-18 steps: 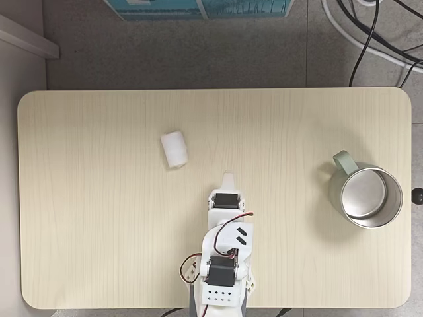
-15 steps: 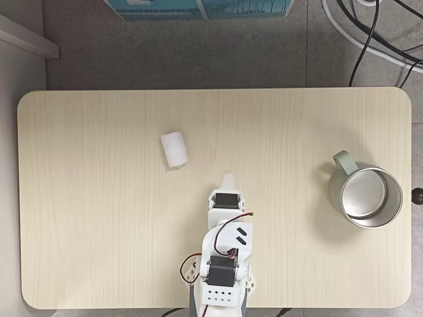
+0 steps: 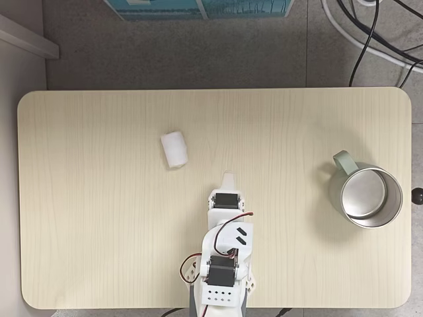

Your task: Grasp a dressing and put it in the cup.

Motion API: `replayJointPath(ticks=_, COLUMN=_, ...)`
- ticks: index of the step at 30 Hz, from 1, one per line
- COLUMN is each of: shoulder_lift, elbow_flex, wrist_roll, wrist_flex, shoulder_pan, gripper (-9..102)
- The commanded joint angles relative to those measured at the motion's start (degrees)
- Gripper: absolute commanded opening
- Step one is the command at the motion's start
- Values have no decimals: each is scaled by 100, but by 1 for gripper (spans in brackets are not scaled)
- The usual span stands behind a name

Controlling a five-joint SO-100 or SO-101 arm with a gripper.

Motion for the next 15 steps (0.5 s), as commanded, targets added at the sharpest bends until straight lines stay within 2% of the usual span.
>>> replayJointPath(ticks=1, shoulder_lift=0, elbow_flex=123, wrist_roll=-114, wrist_flex=-79, shoulder_pan=-26, gripper=0)
replayJointPath(ticks=5, shoulder_lift=413, elbow_flex=1081, wrist_roll=-220, wrist_flex=158, shoulder_pan=-35, gripper=0)
replayJointPath(ticks=11, shoulder_lift=3560, elbow_flex=3665, wrist_roll=-782, wrist_flex=642, shoulder_pan=-404, gripper=1)
replayJointPath(ticks=15, shoulder_lift=4799, elbow_flex=4966, wrist_roll=-1978, wrist_flex=1222, shoulder_pan=-773, gripper=14)
